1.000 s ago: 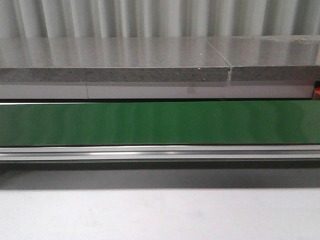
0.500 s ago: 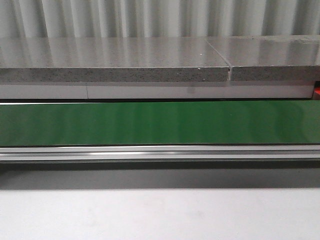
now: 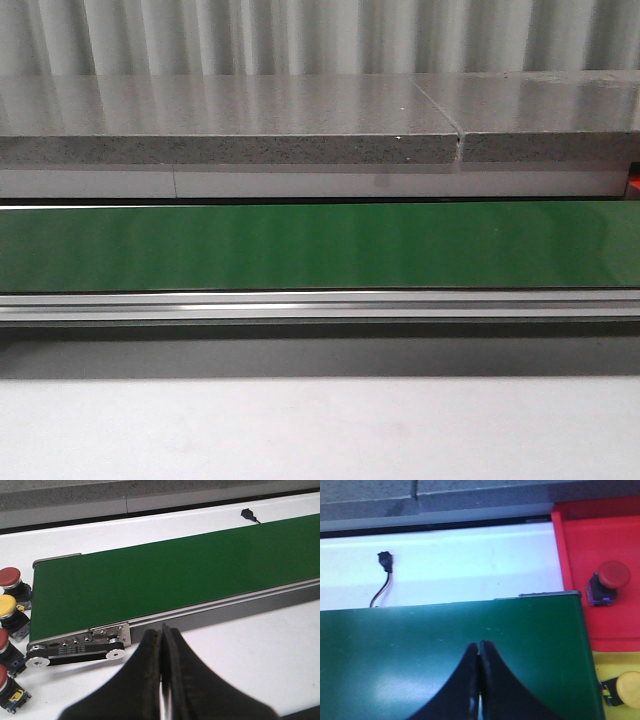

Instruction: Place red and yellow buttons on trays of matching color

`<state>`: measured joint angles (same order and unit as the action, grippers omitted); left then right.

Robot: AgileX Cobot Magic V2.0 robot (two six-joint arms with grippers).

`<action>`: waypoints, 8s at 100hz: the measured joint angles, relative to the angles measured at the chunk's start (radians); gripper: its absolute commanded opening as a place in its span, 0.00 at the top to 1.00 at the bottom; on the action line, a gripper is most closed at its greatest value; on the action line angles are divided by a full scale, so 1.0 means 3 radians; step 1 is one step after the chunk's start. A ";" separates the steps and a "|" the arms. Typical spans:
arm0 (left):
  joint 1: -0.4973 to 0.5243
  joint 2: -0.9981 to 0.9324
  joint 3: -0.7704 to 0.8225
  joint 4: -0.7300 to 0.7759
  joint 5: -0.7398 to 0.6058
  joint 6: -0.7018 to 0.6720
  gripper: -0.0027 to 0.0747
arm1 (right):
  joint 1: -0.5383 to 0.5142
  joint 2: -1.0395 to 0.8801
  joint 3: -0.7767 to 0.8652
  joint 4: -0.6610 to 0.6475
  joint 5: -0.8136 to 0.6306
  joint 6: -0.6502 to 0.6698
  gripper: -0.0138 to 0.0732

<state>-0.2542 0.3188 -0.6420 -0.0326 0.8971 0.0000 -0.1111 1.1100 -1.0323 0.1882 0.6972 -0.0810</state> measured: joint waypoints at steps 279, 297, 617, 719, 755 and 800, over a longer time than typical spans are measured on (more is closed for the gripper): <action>0.1328 0.2519 -0.0866 -0.0385 -0.0197 0.0134 0.78 | 0.0194 -0.2846 0.1657 -0.0088 -0.0135 -0.0009 0.94; 0.1773 0.2519 -0.0871 -0.0297 0.0034 0.0154 0.43 | 0.0194 -0.2846 0.1657 -0.0088 -0.0135 -0.0009 0.94; 0.1253 0.4066 -0.2103 0.0055 0.0404 0.0000 0.75 | 0.0194 -0.2846 0.1657 -0.0090 -0.0135 -0.0014 0.94; 0.1335 0.4331 -0.2571 -0.0005 0.0440 -0.0091 0.37 | 0.0194 -0.2846 0.1657 -0.0090 -0.0135 -0.0014 0.94; 0.1671 0.4521 -0.2571 0.0041 0.0722 -0.0108 0.37 | 0.0194 -0.2846 0.1657 -0.0090 -0.0135 -0.0014 0.94; 0.1803 0.4937 -0.2571 0.0109 0.0701 -0.0184 0.37 | 0.0194 -0.2846 0.1657 -0.0095 -0.0135 -0.0014 0.94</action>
<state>0.2867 1.7999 -1.4133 0.0000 1.1074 -0.0553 -0.0529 0.2563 -0.5351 0.1596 0.6568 -0.0853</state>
